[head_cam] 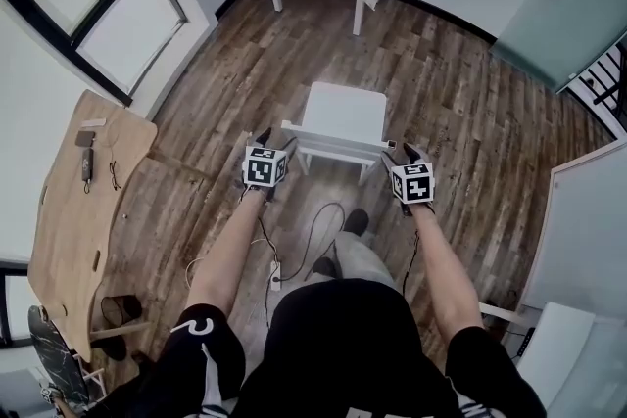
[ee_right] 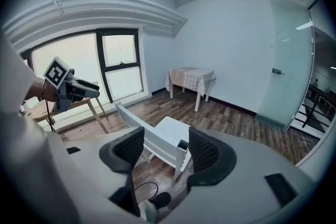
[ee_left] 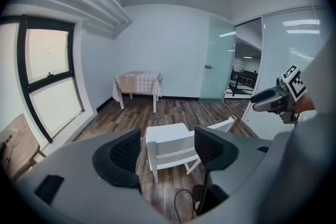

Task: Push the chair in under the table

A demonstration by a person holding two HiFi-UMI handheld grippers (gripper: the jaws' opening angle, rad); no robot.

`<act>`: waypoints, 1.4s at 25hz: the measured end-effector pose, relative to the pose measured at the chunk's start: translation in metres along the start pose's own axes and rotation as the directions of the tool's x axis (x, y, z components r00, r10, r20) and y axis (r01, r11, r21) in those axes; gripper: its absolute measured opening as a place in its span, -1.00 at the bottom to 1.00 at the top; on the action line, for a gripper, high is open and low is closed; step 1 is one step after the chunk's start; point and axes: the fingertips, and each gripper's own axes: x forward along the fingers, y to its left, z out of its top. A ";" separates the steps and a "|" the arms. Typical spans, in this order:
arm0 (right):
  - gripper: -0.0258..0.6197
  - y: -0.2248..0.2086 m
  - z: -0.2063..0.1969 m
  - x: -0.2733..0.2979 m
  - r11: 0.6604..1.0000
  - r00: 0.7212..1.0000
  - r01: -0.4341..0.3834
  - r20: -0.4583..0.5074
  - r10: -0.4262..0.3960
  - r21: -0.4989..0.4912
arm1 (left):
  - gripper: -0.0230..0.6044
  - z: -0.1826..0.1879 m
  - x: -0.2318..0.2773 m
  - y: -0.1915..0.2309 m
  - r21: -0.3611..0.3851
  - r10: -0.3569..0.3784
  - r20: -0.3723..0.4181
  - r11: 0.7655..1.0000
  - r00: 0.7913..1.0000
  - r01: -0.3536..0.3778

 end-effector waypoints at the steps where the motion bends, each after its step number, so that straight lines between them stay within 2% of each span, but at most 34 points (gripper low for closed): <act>1: -0.02 -0.004 -0.005 0.008 1.000 1.000 0.000 -0.017 0.000 0.004 | 0.12 -0.002 0.009 0.001 -0.002 0.001 -0.017 1.000 1.000 -0.001; 5: 0.20 -0.019 -0.026 0.042 1.000 0.996 0.005 -0.086 -0.003 0.026 | 0.22 -0.011 0.046 0.006 -0.001 -0.002 -0.098 1.000 0.995 0.002; 7: 0.24 -0.024 -0.035 0.061 0.999 0.993 -0.002 -0.116 0.008 0.046 | 0.23 -0.015 0.063 0.009 0.003 -0.004 -0.133 1.000 0.991 0.004; 10: 0.24 -0.030 -0.051 0.079 0.998 0.986 -0.009 -0.166 0.018 0.057 | 0.26 -0.025 0.084 0.008 0.017 -0.005 -0.185 1.000 0.983 0.009; 14: 0.18 -0.035 -0.058 0.102 0.999 0.980 -0.011 -0.196 0.019 0.041 | 0.27 -0.040 0.107 0.012 0.094 0.016 -0.250 0.995 0.968 0.008; 16: 0.13 -0.037 -0.059 0.109 0.998 0.980 -0.014 -0.199 0.025 0.059 | 0.27 -0.044 0.115 0.013 0.083 0.018 -0.267 0.997 0.964 0.004; 18: 0.12 -0.035 -0.058 0.114 0.997 0.980 -0.027 -0.193 0.041 0.075 | 0.27 -0.045 0.121 0.014 0.044 0.009 -0.270 0.999 0.963 0.003; 22: 0.11 -0.034 -0.057 0.114 0.987 0.983 -0.039 -0.171 0.066 0.156 | 0.27 -0.042 0.123 0.015 0.014 -0.016 -0.268 1.000 0.963 0.021; 26: 0.13 -0.033 -0.056 0.115 0.976 0.985 -0.025 -0.162 0.061 0.216 | 0.27 -0.039 0.124 0.017 -0.081 -0.039 -0.227 0.997 0.973 0.021; 32: 0.17 -0.033 -0.056 0.120 0.979 0.984 -0.006 -0.174 0.043 0.206 | 0.30 -0.038 0.129 0.018 -0.082 -0.041 -0.229 0.996 0.973 0.023; 35: 0.26 -0.030 -0.053 0.127 0.979 0.982 -0.005 -0.185 0.043 0.205 | 0.31 -0.037 0.130 0.021 -0.088 -0.038 -0.231 0.996 0.972 0.018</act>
